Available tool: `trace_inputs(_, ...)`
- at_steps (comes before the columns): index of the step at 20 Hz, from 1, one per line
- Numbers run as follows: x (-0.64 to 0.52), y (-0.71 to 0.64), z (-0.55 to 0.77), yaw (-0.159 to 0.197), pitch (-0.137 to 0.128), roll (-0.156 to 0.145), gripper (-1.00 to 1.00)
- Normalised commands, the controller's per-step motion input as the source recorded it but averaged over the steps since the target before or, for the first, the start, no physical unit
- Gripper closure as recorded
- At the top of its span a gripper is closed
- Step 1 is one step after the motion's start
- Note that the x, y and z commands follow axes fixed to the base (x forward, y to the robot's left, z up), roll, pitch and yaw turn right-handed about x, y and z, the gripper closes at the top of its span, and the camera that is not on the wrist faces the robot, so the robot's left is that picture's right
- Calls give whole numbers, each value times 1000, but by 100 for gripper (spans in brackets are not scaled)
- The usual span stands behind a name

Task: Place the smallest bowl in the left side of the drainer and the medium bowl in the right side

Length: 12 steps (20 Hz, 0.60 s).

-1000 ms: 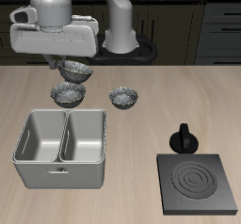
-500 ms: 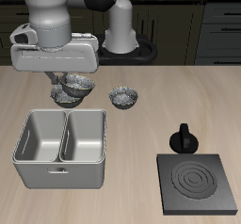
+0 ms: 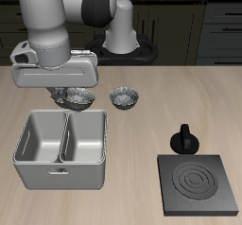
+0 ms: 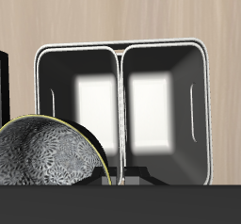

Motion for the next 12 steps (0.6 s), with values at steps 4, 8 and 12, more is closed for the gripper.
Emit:
trace_inputs(4, 9, -33, -233, 27, 16, -14, 100)
trace_inputs(8, -24, 139, -317, 33, 44, 45, -100)
trace_inputs(12, -49, 206, -301, 25, 25, 68, -100)
